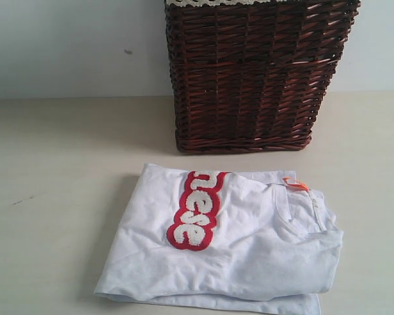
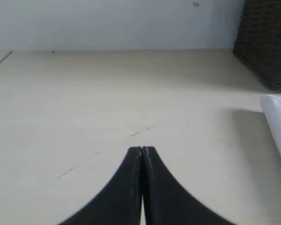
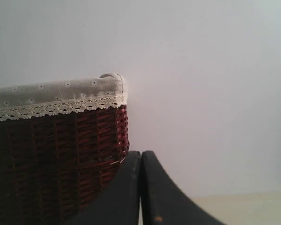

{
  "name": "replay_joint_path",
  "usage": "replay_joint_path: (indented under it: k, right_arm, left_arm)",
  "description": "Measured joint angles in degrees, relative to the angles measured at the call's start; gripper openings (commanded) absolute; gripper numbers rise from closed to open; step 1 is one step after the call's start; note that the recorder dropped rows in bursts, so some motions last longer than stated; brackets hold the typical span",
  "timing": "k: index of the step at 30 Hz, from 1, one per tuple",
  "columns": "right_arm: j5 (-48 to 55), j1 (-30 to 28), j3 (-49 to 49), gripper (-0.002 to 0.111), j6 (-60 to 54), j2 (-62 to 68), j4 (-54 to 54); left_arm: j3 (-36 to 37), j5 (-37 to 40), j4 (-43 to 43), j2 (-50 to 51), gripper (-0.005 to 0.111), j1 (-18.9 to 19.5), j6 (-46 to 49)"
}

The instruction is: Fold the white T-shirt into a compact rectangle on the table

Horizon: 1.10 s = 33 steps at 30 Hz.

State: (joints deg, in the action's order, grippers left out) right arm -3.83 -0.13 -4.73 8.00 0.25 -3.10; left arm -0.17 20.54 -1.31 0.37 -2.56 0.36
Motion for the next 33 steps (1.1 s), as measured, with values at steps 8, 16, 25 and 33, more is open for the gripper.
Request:
replay_joint_path:
  k: [8, 16, 25, 33]
  right_arm:
    - [3.1, 0.0, 2.4, 0.0, -2.7, 0.0, 0.0]
    - [12.8, 0.0, 4.5, 0.0, -3.4, 0.0, 0.0]
    - [19.1, 0.0, 4.5, 0.0, -4.4, 0.0, 0.0]
    - [19.7, 1.8, 4.5, 0.0, -4.4, 0.0, 0.0]
  left_arm:
    - [0.0, 0.0, 0.0, 0.0, 0.0, 0.0, 0.0]
    - [0.0, 0.0, 0.0, 0.0, 0.0, 0.0, 0.0]
    - [0.0, 0.0, 0.0, 0.0, 0.0, 0.0, 0.0]
    - [0.0, 0.0, 0.0, 0.0, 0.0, 0.0, 0.0]
